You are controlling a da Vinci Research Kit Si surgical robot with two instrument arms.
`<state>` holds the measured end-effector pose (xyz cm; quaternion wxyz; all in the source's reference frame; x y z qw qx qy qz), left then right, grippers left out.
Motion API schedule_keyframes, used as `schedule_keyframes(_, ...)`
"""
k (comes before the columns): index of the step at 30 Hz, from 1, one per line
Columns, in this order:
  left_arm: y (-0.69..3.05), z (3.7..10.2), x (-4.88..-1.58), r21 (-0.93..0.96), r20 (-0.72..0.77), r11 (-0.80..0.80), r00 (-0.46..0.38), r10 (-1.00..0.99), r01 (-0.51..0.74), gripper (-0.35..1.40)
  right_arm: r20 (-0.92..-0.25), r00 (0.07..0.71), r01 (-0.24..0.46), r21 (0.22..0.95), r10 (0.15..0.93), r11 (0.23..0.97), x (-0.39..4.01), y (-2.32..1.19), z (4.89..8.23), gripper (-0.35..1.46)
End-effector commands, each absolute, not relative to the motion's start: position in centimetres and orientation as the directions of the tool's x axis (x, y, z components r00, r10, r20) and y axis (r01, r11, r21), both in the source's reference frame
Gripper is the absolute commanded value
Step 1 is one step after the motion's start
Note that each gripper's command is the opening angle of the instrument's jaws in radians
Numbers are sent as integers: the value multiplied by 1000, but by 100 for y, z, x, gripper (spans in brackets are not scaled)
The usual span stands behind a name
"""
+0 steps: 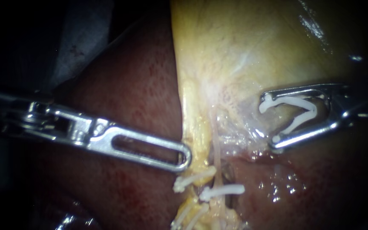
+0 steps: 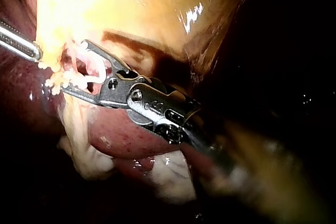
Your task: Clipping second clip right tube
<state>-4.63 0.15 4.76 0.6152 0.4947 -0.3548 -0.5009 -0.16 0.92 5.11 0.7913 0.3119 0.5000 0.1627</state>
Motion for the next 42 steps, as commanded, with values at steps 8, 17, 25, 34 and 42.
schedule_keyframes(8, 25, 461, -443, 966, -64, 2, 249, -966, 259, -35, -692, 447, 52, 653, 567, 755, -11, 86, 514, 60)
schedule_keyframes(17, 45, 436, -416, 964, -70, -10, 220, -973, 266, -35, -679, 450, 46, 666, 580, 744, 5, 63, 526, 60)
schedule_keyframes(25, 53, 427, -408, 963, -74, -16, 208, -975, 269, -35, -635, 461, 40, 713, 620, 700, 23, 39, 541, 58)
schedule_keyframes(34, 55, 422, -405, 963, -76, -19, 205, -976, 270, -35, -592, 475, 36, 753, 652, 657, 31, 13, 563, 57)
schedule_keyframes(42, 54, 417, -407, 962, -83, -26, 201, -976, 272, -35, -579, 483, 38, 763, 657, 645, 38, -2, 584, 56)
